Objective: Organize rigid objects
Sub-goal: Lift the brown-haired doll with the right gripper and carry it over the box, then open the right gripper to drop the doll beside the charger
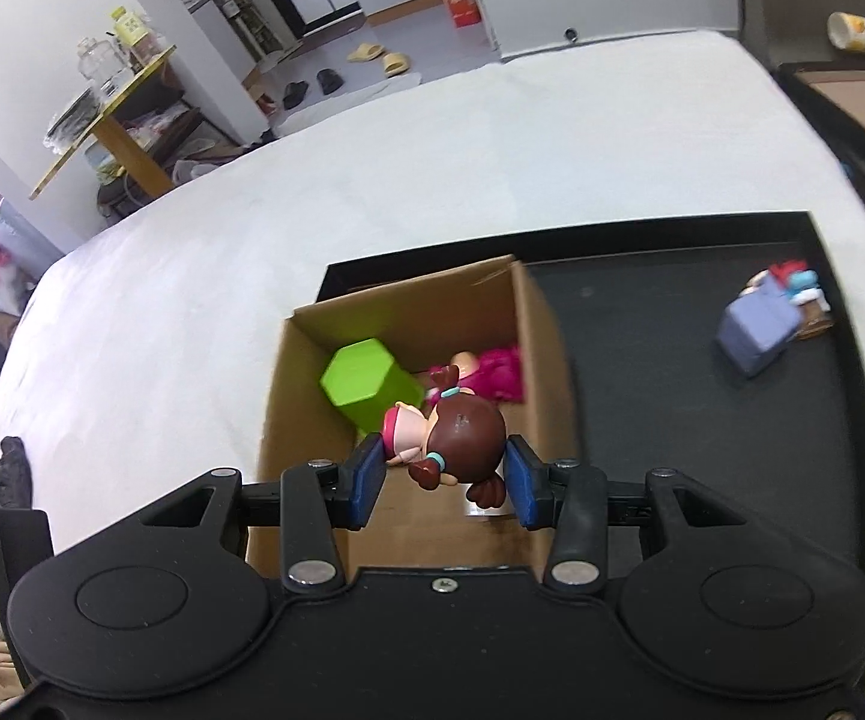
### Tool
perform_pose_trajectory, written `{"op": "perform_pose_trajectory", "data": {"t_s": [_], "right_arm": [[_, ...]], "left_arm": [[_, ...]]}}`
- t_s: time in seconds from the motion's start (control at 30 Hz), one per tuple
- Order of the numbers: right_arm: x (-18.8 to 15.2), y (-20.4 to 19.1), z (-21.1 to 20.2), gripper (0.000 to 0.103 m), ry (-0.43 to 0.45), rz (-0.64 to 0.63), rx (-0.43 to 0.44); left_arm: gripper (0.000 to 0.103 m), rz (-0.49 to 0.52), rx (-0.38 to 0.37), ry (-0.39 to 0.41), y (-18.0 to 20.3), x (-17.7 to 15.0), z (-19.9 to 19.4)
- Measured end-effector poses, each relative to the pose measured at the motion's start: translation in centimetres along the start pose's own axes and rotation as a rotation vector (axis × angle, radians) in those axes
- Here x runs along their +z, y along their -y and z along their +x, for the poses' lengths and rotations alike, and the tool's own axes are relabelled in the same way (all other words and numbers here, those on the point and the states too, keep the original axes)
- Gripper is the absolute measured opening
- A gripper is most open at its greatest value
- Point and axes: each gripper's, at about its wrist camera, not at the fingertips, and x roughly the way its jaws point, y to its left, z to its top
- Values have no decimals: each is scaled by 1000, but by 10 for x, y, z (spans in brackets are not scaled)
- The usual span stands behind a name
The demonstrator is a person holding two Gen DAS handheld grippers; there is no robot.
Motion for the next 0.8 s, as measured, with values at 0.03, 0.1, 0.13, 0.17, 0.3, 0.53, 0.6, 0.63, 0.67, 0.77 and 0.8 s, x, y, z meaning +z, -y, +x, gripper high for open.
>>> {"op": "perform_pose_trajectory", "data": {"t_s": [0.03, 0.1, 0.13, 0.17, 0.3, 0.53, 0.6, 0.63, 0.67, 0.77, 0.8], "right_arm": [[0, -3, 4, 43, -7, -4, -2], [0, -9, 10, 43, -21, -13, -2], [0, -12, 14, 43, -28, -18, -1], [-1, -14, 16, 43, -34, -22, -1], [-4, -24, 27, 43, -56, -50, -6], [-10, -31, 42, 44, -98, -58, 3], [-11, -31, 43, 45, -101, -50, 18], [-12, -31, 43, 46, -99, -46, 27], [-12, -32, 43, 48, -99, -43, 32], [-13, -32, 39, 49, -98, -45, 33], [-14, -32, 36, 50, -95, -48, 33]], "left_arm": [[22, 4, -1, 1, 0, 0, 0], [22, 7, -5, 2, -1, -1, 0], [22, 7, -8, 3, -1, -1, 0], [22, 7, -10, 3, -1, -1, 0], [22, 14, -14, 5, -2, -2, 0], [23, 13, -20, 6, -2, -2, 0], [23, 12, -21, 8, -2, -2, 0], [23, 8, -22, 8, -3, -2, 0], [23, 5, -23, 8, -3, -2, 0], [23, 15, -22, 14, -3, -2, -1], [24, 26, -21, 15, -2, -3, -1]]}}
